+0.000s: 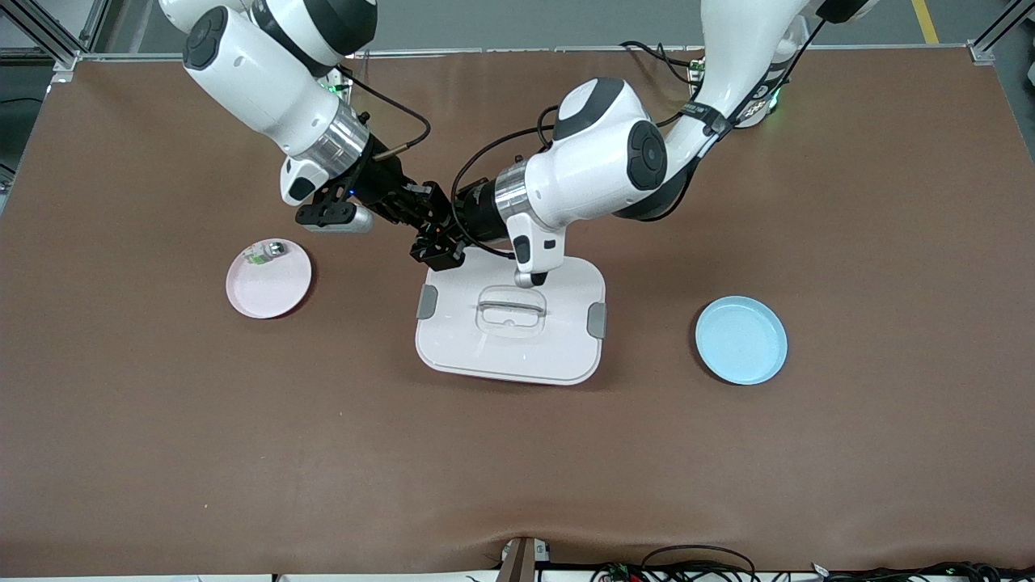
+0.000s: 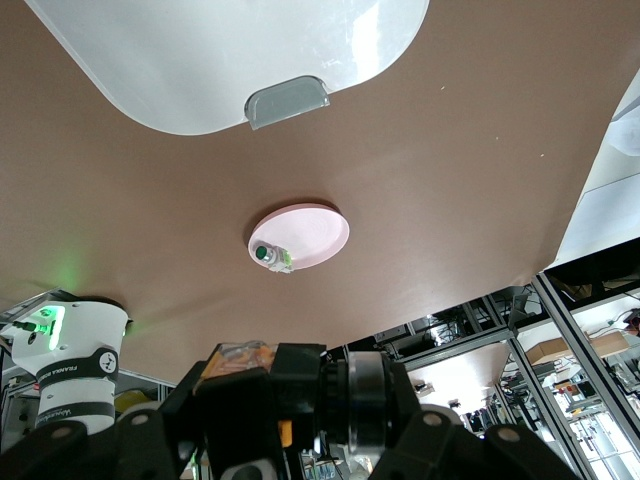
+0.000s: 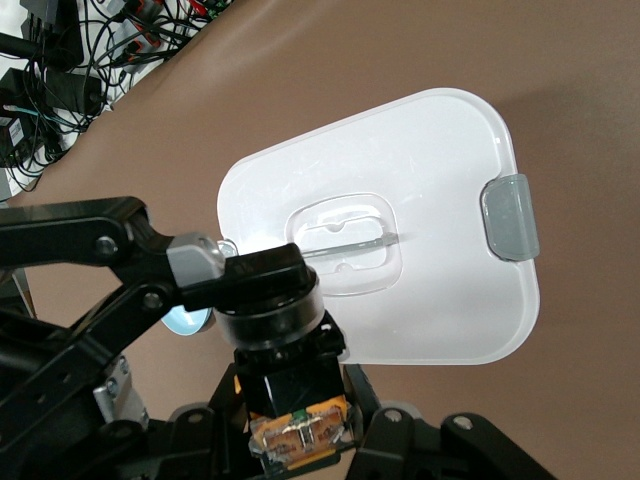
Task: Transfer orange switch to right arm and place
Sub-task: 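Close the right gripper on the orange switch held by the left gripper, then pull the switch away with the right gripper while the left gripper withdraws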
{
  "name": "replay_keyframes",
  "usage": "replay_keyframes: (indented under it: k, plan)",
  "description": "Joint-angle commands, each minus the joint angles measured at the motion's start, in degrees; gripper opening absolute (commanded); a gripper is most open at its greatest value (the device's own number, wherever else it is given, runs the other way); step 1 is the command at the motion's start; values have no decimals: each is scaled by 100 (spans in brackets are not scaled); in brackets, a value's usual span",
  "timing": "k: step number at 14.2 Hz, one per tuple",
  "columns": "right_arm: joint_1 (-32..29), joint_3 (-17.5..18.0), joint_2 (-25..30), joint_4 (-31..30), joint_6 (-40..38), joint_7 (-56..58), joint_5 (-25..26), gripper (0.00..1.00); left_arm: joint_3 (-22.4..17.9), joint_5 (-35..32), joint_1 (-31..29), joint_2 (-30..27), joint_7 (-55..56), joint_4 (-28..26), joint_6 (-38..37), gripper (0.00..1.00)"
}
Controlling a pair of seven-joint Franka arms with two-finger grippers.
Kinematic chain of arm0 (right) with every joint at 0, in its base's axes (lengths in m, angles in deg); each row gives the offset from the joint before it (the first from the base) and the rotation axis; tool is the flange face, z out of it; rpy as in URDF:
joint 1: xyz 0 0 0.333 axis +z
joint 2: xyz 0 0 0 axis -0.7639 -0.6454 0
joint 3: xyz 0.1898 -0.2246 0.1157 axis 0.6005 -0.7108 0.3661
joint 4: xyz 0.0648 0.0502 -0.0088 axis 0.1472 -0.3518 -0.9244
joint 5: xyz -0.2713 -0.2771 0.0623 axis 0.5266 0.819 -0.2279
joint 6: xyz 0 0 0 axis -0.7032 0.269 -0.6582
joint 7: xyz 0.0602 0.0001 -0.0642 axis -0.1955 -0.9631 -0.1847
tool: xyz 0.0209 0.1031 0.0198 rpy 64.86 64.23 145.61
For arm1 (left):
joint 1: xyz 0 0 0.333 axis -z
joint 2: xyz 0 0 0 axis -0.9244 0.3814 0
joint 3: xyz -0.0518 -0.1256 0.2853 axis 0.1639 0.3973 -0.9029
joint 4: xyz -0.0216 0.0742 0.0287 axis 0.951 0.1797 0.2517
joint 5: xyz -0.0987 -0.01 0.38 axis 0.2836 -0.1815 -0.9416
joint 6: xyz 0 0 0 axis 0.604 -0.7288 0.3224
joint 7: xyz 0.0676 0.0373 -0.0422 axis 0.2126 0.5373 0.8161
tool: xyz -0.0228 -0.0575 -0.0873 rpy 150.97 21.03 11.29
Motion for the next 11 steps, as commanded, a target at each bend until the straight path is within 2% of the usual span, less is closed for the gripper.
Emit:
replay_keyframes:
  k: [1,2,3,4,5,9,11]
  plan:
    - [6,-13,-33,97,-9,99,-126,0,7,77,30,50,88,115,69,0]
    - [6,-13,-33,106,-17,99,-126,0,7,77,-13,50,79,115,69,0]
    - [6,-13,-33,106,-26,99,-126,0,7,77,-31,50,53,115,69,10]
    - [6,-22,-33,106,-35,99,-126,0,7,77,-40,41,35,115,69,41]
    - [6,-13,-33,106,-44,99,-126,0,-10,68,-40,15,-9,115,69,99]
    - [-20,-39,-15,97,-96,116,-126,0,-37,60,-198,-152,-9,115,8,100]
    - [-256,-57,37,115,-656,256,-109,0,-107,-2,-338,-319,0,106,-54,100]
